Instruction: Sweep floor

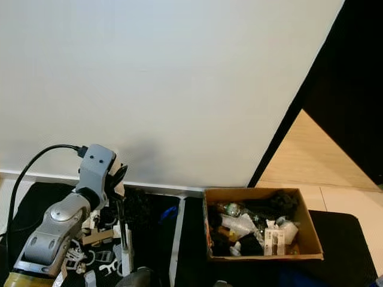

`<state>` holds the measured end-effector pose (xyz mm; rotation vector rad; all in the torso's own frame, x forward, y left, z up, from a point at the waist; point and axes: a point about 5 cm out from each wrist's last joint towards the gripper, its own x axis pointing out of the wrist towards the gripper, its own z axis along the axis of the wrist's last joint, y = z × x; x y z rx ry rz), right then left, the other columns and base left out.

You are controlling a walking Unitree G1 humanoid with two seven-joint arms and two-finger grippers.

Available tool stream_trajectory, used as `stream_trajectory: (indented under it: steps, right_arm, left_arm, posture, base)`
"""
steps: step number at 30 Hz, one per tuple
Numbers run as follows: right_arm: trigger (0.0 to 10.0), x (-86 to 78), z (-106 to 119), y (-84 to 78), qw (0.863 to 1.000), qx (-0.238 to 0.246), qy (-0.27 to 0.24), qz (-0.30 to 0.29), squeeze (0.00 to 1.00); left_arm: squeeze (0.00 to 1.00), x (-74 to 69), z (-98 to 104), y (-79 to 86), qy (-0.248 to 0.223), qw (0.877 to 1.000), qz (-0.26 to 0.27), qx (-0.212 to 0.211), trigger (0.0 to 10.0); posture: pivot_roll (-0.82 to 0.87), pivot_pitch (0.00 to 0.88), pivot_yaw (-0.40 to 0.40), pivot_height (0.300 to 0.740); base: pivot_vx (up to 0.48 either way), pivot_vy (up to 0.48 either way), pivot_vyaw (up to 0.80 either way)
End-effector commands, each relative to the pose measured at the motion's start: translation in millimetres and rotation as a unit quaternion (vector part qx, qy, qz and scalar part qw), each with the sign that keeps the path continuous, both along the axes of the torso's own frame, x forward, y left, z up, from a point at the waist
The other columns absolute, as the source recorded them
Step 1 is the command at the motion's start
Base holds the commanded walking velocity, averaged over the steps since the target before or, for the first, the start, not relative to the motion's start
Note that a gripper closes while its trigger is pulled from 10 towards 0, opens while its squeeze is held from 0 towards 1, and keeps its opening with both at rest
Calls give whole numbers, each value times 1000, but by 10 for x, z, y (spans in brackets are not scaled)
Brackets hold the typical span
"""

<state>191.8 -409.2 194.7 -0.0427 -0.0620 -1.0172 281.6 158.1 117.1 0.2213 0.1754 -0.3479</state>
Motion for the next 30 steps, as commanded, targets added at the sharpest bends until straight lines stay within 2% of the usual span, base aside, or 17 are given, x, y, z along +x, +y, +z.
stream_trajectory:
  steps: [1,3,6,8,9,11,12,15,16,17,20,24,29,30]
  right_arm:
    - [10000,107,443,153,991,-67,-99,64,0]
    - [10000,205,637,278,982,-103,-118,108,0]
    - [10000,225,695,312,979,-112,-123,116,0]
    - [10000,268,905,411,969,-152,-146,132,0]
    - [10000,268,905,411,969,-152,-146,132,0]
    - [10000,297,1076,515,957,-196,-156,149,0]
    - [10000,297,1076,515,957,-196,-156,149,0]
    - [10000,365,1209,668,940,-215,-180,195,0]
    - [10000,365,1209,668,940,-215,-180,195,0]
    - [10000,417,1280,805,927,-216,-195,238,0]
    - [10000,428,1308,850,922,-220,-198,249,0]
    - [10000,359,1575,916,910,-258,-228,232,0]
    - [10000,405,1574,954,906,-246,-226,260,0]
    - [10000,519,1390,1026,905,-210,-197,312,0]
  left_arm:
    - [0,-2,0,48,-5,1000,2,16,10000]
    - [0,3,1,50,-5,1000,2,17,10000]
    - [0,5,2,52,-5,1000,2,17,10000]
    - [0,4,3,52,-6,1000,3,17,10000]
    - [0,4,3,52,-6,1000,3,17,10000]
    - [0,0,0,52,-6,1000,4,16,10000]
    - [0,0,0,52,-6,1000,4,16,10000]
    - [0,-7,-11,47,-4,1000,4,16,10000]
    - [0,-7,-11,47,-4,1000,4,16,10000]
    - [0,-9,-17,42,-3,1000,3,16,10000]
    - [0,-8,-18,41,-3,1000,3,17,10000]
    - [0,-8,-25,42,-3,1000,5,16,10000]
    - [0,-12,-31,34,-2,1000,5,15,10000]
    - [0,-7,-32,21,-2,1000,4,15,10000]
  posture:
    - [49,157,72,740]
    - [49,158,72,740]
    - [52,158,71,740]
    - [56,159,67,740]
    - [56,159,67,740]
    - [57,160,68,740]
    - [57,160,68,740]
    - [56,162,67,740]
    - [56,162,67,740]
    - [56,163,66,740]
    - [56,163,66,740]
    - [53,164,66,740]
    - [47,165,65,740]
    - [51,166,63,740]
  base:
    - [0,0,0]
    - [0,0,0]
    - [0,0,0]
    - [0,0,0]
    - [0,0,0]
    - [0,0,0]
    - [0,0,0]
    - [0,0,0]
    - [0,0,0]
    - [0,0,0]
    - [0,0,0]
    - [0,0,0]
    - [0,0,0]
    - [0,0,0]
